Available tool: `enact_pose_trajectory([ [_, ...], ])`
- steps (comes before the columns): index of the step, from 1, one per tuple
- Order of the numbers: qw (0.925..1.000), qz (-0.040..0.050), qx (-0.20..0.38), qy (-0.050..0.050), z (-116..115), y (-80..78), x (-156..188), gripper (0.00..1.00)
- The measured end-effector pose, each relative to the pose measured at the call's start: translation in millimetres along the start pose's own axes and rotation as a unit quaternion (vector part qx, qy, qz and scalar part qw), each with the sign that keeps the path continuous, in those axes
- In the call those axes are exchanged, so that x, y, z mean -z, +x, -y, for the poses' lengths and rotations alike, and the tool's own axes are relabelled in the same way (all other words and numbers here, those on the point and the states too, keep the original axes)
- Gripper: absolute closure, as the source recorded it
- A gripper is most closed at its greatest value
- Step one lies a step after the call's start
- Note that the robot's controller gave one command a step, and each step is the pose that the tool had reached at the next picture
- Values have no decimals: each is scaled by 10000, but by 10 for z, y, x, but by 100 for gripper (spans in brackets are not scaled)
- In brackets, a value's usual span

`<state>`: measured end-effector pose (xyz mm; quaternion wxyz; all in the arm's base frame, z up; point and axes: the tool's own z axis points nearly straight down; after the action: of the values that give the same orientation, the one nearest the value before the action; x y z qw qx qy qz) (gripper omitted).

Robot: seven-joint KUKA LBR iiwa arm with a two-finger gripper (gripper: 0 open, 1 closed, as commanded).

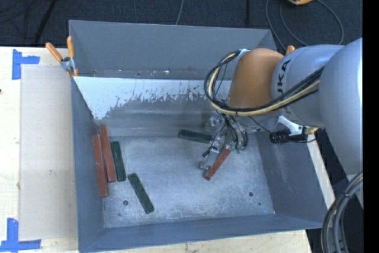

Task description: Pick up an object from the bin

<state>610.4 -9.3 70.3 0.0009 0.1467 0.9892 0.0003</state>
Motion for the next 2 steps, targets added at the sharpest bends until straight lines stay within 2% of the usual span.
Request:
enact_pose_trajectory([
  [1, 10000, 0, 0, 0, 1, 0, 1, 100],
  [2, 10000, 0, 0, 0, 1, 0, 1, 100],
])
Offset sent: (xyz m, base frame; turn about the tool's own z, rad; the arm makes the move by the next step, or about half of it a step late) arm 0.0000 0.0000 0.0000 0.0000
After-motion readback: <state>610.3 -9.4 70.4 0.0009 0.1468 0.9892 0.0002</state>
